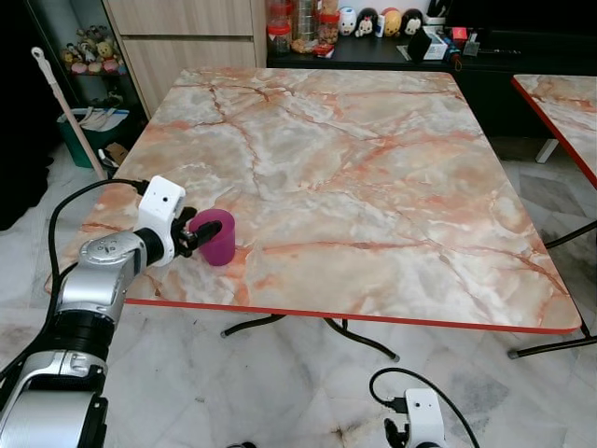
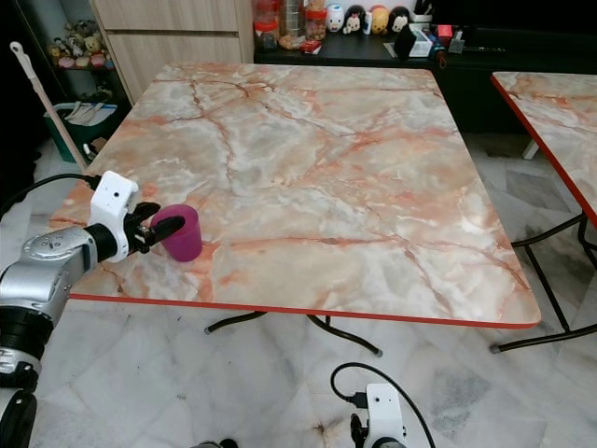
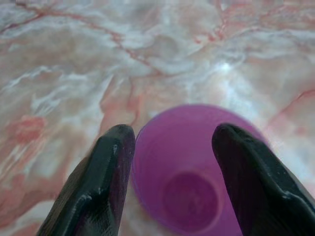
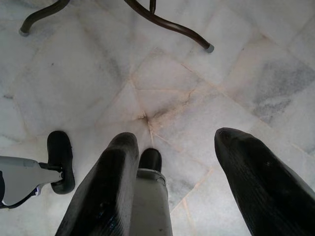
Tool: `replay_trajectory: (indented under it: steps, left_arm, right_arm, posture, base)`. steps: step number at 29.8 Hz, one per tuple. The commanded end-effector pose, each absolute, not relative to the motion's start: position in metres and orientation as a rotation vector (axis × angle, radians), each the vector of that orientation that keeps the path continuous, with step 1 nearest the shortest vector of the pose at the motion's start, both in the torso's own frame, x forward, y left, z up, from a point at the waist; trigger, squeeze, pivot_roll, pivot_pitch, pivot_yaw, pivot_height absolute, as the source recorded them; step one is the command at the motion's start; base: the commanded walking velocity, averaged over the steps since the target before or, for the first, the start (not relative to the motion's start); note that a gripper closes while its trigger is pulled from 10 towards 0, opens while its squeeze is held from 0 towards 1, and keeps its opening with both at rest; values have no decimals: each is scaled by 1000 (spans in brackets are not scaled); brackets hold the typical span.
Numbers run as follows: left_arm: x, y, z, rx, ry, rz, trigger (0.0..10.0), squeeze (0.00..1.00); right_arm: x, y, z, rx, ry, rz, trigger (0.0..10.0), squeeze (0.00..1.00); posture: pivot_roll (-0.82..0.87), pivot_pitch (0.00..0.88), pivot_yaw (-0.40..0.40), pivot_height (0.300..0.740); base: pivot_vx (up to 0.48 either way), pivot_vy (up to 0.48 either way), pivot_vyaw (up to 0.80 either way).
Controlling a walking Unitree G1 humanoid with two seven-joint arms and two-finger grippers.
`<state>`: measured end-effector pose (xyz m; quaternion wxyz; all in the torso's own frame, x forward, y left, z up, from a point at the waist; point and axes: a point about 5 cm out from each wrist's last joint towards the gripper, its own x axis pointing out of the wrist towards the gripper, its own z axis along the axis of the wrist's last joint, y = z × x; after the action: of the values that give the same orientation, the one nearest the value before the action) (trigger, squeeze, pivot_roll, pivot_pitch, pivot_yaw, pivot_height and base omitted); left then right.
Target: Setting the table
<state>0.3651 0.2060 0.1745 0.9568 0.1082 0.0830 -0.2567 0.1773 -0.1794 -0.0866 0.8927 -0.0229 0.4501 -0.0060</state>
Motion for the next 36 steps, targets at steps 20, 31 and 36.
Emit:
replay_trajectory:
  steps: [20, 31, 36]
  left_arm:
    - [373, 215, 188, 233, 143, -451, 10000, 0]
    - [371, 227, 184, 263, 178, -427, 10000, 0]
    - [368, 231, 179, 278, 198, -426, 10000, 0]
  right_arm:
    - [173, -183, -88, -27, 942, -47, 10000, 0]
    - [174, -185, -87, -29, 939, -50, 10000, 0]
    - [174, -185, -87, -28, 940, -50, 10000, 0]
  posture:
    - [39, 125, 3, 740]
    - [41, 123, 1, 740]
    - [43, 124, -1, 740]
  base:
    - [0, 0, 0]
    - [0, 0, 0]
    - [0, 0, 0]
